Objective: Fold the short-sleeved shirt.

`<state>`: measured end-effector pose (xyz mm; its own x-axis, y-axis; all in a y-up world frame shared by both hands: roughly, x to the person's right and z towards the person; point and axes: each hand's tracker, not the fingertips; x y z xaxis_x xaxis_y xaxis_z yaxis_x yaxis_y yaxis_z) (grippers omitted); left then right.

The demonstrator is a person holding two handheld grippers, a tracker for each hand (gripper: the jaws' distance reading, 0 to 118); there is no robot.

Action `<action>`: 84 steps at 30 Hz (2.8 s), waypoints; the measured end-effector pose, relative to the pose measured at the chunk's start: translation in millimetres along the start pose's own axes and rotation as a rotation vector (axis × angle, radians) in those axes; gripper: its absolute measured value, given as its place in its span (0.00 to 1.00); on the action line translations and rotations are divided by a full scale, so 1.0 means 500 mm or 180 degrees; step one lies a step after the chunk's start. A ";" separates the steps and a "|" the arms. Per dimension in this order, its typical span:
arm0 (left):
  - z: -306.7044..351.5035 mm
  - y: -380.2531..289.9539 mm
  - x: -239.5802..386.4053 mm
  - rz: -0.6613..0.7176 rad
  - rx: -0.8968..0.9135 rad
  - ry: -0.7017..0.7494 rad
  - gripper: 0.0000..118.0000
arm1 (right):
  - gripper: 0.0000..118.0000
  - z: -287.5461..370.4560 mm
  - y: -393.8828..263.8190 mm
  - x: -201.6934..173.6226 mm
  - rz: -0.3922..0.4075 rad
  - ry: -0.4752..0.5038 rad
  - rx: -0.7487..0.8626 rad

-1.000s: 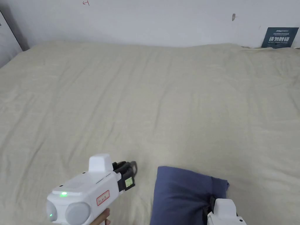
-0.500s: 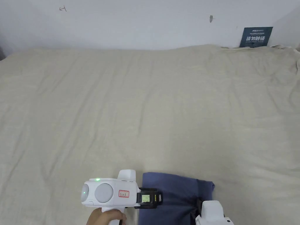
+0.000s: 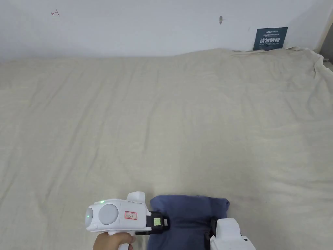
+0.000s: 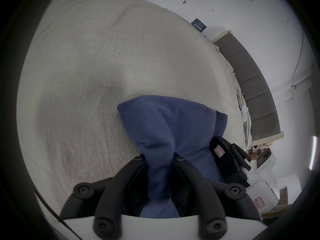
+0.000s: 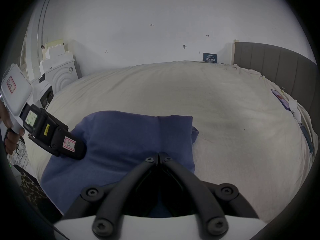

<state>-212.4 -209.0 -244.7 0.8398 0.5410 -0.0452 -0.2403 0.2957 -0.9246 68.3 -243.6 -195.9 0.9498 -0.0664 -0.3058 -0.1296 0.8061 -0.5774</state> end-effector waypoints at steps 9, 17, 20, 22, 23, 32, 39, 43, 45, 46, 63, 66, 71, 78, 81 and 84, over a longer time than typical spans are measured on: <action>0.110 0.043 0.047 -0.0422 0.0264 0.0001 0.12 | 0.00 0.100 0.172 0.049 -0.0114 0.0015 0.0676; 0.260 0.109 -0.083 -0.0516 0.0412 0.0553 0.12 | 0.00 0.244 0.364 0.084 0.0114 -0.0084 0.1437; 0.322 0.129 -0.156 -0.0526 0.0428 0.0825 0.12 | 0.00 0.281 0.409 0.088 0.0282 -0.0200 0.1627; 0.364 0.143 -0.211 -0.0478 0.0433 0.0997 0.12 | 0.00 0.300 0.431 0.092 0.0286 -0.0210 0.1695; 0.385 0.147 -0.239 -0.0489 0.0439 0.1062 0.12 | 0.00 0.308 0.440 0.093 0.0298 -0.0239 0.1742; 0.541 0.157 -0.430 -0.0021 0.0501 0.1751 0.12 | 0.00 0.301 0.478 0.106 0.0356 -0.0494 0.1879; 0.579 0.160 -0.523 0.0128 0.0489 0.2084 0.12 | 0.00 0.250 0.472 0.087 0.0388 -0.0496 0.1730; 0.549 0.163 -0.548 0.0164 0.0418 0.2256 0.12 | 0.00 0.230 0.462 0.077 0.0309 -0.0465 0.1670; 0.531 0.164 -0.559 0.0266 0.0382 0.2340 0.12 | 0.00 0.227 0.460 0.074 0.0305 -0.0458 0.1647; 0.522 0.163 -0.558 0.0258 0.0343 0.2402 0.12 | 0.00 0.227 0.459 0.074 0.0306 -0.0439 0.1641; 0.617 0.127 -0.371 -0.0010 0.1744 0.2571 1.00 | 0.00 0.325 0.488 0.097 0.0393 -0.0350 0.1751; 0.656 0.120 -0.283 -0.0094 0.2279 0.2544 1.00 | 0.00 0.335 0.497 0.094 0.0402 -0.0339 0.1799; 0.716 0.097 -0.136 -0.0378 0.3132 0.2397 1.00 | 0.00 0.336 0.506 0.065 0.0445 -0.0373 0.1877; 0.720 0.040 0.027 -0.0998 0.4117 0.2112 1.00 | 0.00 0.355 0.499 0.072 0.0480 -0.0378 0.1913; 0.691 0.023 0.078 -0.1111 0.4187 0.2111 1.00 | 0.00 0.367 0.489 0.084 0.0467 -0.0384 0.1936; 0.652 -0.002 0.121 -0.1170 0.4296 0.2070 1.00 | 0.00 0.380 0.478 0.094 0.0438 -0.0396 0.1960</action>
<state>-320.3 80.2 -123.3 0.9233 -0.0380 -0.3822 0.0746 0.9939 0.0812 135.8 57.5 -204.3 0.9669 0.1006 -0.2346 -0.1005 0.9949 0.0125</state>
